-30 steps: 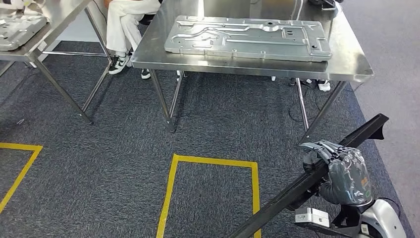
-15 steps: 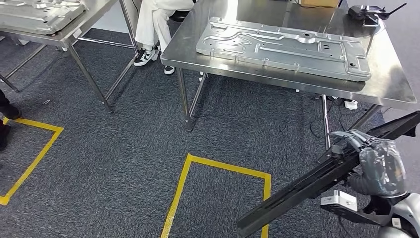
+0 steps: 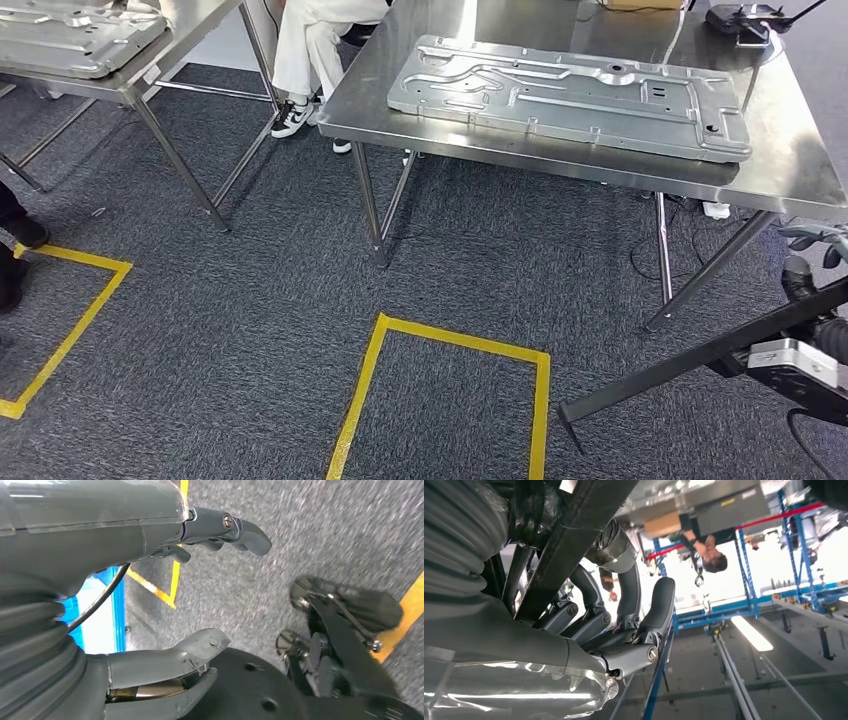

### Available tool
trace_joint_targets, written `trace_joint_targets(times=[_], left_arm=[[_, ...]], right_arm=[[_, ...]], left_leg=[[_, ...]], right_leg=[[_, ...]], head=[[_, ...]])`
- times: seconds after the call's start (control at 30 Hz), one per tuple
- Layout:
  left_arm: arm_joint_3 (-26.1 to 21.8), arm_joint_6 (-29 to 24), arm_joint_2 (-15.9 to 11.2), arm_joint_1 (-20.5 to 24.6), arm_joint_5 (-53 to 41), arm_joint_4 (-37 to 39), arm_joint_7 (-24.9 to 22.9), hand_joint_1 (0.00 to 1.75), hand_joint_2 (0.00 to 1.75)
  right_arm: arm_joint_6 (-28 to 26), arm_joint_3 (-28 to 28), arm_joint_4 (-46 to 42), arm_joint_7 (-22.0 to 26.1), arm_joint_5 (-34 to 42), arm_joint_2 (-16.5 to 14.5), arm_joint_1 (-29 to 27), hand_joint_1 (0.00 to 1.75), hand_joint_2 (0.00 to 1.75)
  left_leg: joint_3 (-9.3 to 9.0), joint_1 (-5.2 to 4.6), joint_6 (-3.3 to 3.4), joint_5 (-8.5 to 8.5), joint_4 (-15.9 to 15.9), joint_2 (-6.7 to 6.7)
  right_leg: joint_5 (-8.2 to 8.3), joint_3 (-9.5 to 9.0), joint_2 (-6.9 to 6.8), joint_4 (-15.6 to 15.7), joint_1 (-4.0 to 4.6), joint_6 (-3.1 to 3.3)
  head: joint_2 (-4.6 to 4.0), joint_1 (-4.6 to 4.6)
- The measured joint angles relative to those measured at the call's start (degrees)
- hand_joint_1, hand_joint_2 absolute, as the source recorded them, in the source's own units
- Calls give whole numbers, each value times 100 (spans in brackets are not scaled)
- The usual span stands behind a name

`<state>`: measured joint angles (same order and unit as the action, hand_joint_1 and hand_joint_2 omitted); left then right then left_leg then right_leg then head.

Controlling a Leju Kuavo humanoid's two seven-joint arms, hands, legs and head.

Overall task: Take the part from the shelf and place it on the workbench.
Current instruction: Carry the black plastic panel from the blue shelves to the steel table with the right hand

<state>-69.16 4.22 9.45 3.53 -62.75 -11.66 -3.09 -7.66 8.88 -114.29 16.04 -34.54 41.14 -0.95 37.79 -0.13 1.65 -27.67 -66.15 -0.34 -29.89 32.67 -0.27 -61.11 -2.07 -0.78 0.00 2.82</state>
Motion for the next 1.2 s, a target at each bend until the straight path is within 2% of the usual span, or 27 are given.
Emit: trace_joint_targets(times=[0.03,0.07,0.17,0.23,0.27,0.33,0.37,0.4,0.43,0.47,0.5,0.53,0.57,0.63,0.7,0.73,0.77,0.83,0.87,0.9,0.93,1.0,1.03,1.07,1.13,1.2], left_arm=[[0,0,-1,4,0,0,2,0,175],[0,1,-1,8,-1,0,4,0,175],[0,2,11,9,-10,1,14,0,175],[0,2,32,0,-14,1,27,0,175],[0,2,42,-1,-14,1,33,0,175],[0,2,48,7,-15,1,42,0,175],[0,2,51,10,-15,1,45,0,175],[0,2,54,9,-15,1,46,0,175],[0,2,58,6,-15,1,47,0,175],[-1,2,63,1,-15,1,47,0,175],[-2,2,68,-2,-15,1,47,0,175],[-2,2,73,-1,-15,1,48,0,175],[-2,2,75,2,-15,1,48,0,175],[-2,2,77,10,-16,1,49,0,175],[-2,2,73,20,-17,-1,49,0,175],[-2,3,72,26,-17,-1,50,0,175],[-2,3,70,31,-17,-2,50,0,175],[-2,5,72,32,-17,-2,51,0,175],[-2,7,72,30,-18,-2,51,0,175],[-2,9,73,21,-19,-2,51,0,175],[-2,10,73,10,-19,-2,50,0,175],[-3,11,72,-15,-20,-2,50,0,175],[-3,11,71,-19,-20,-2,50,0,175],[-3,12,71,-15,-20,-2,50,0,175],[-3,16,71,-1,-20,-2,52,0,175],[-3,19,74,4,-21,-2,56,0,175]], right_arm=[[56,72,13,-20,29,36,37,175,175],[119,142,32,-41,59,68,85,175,175],[281,313,113,-82,122,178,243,175,175],[354,412,168,-85,147,255,363,175,175],[381,458,195,-84,159,279,423,175,175],[424,515,249,-84,175,300,501,175,175],[438,527,277,-84,179,303,512,175,175],[449,530,301,-84,180,305,517,175,175],[453,534,320,-83,180,309,528,175,175],[453,537,334,-83,180,316,545,175,175],[454,539,346,-82,180,323,568,175,175],[456,540,357,-79,177,335,587,175,175],[459,538,368,-77,169,343,598,175,175],[465,536,392,-78,148,356,620,175,175],[465,536,411,-81,131,365,643,175,175],[465,536,417,-80,124,371,653,175,175],[465,536,421,-80,119,378,663,175,175],[467,530,429,-79,111,385,683,175,175],[471,523,435,-78,107,386,687,175,175],[474,514,443,-78,102,386,690,175,175],[477,506,449,-78,98,386,691,175,175],[479,497,458,-77,97,385,698,175,175],[480,494,464,-76,97,385,709,175,175],[480,492,470,-76,96,388,719,175,175],[485,484,486,-74,94,395,732,175,175],[496,478,508,-69,91,400,751,175,175]], left_leg=[[-138,-19,44,91,299,2],[-215,-40,75,109,471,5],[-306,-52,120,94,635,4],[-425,-30,167,136,789,6],[-477,-20,190,145,840,9],[-531,-37,233,107,857,11],[-558,-44,242,76,851,6],[-590,-49,243,41,841,0],[-629,-52,238,-1,824,-7],[-669,-53,226,-54,799,-13],[-695,-60,204,-109,772,-16],[-709,-71,176,-167,743,-21],[-715,-81,147,-210,725,-23],[-730,-94,95,-265,725,-21],[-748,-92,36,-332,664,-7],[-685,-86,0,-406,499,-1],[-545,-70,-39,-512,217,1],[-60,-25,-98,-739,-564,1],[178,-3,-116,-763,-865,1],[337,12,-122,-668,-982,1],[392,21,-117,-452,-878,2],[234,17,-71,146,-184,0],[122,-5,-38,331,140,1],[29,-28,-3,405,374,7],[-74,-70,56,333,561,19],[-235,-62,115,295,722,10]], right_leg=[[-13,-19,1,12,2,-23],[-18,-28,1,30,1,-52],[-10,-82,-6,113,-10,-166],[-104,-38,-6,-45,-4,-205],[-225,92,-3,-309,-3,-210],[-487,516,4,-1011,15,-230],[-516,693,5,-1258,20,-243],[-426,775,5,-1307,21,-251],[-224,744,4,-1132,20,-255],[34,619,4,-781,18,-254],[207,477,3,-439,23,-243],[307,355,7,-158,34,-218],[321,283,10,2,47,-189],[249,251,23,57,65,-118],[210,191,30,85,29,-56],[186,144,28,103,8,-25],[155,88,24,118,-6,0],[71,-11,13,127,-10,25],[21,-68,11,127,-11,23],[-35,-137,11,127,-14,17],[-96,-220,13,129,-17,6],[-226,-399,14,147,-27,-27],[-279,-464,19,165,-25,-54],[-316,-509,22,198,-22,-87],[-290,-582,28,247,-19,-171],[-194,-607,24,153,-41,-241]], head=[[0,1],[0,-1],[0,-3],[0,-6],[0,-8],[0,-8],[0,-9],[0,-8],[0,-9],[0,-10],[0,-10],[0,-9],[0,-9],[0,-8],[0,-7],[0,-5],[0,-3],[0,-1],[0,-1],[0,-1],[0,0],[0,-2],[0,-4],[0,-5],[0,-5],[-1,-8]])
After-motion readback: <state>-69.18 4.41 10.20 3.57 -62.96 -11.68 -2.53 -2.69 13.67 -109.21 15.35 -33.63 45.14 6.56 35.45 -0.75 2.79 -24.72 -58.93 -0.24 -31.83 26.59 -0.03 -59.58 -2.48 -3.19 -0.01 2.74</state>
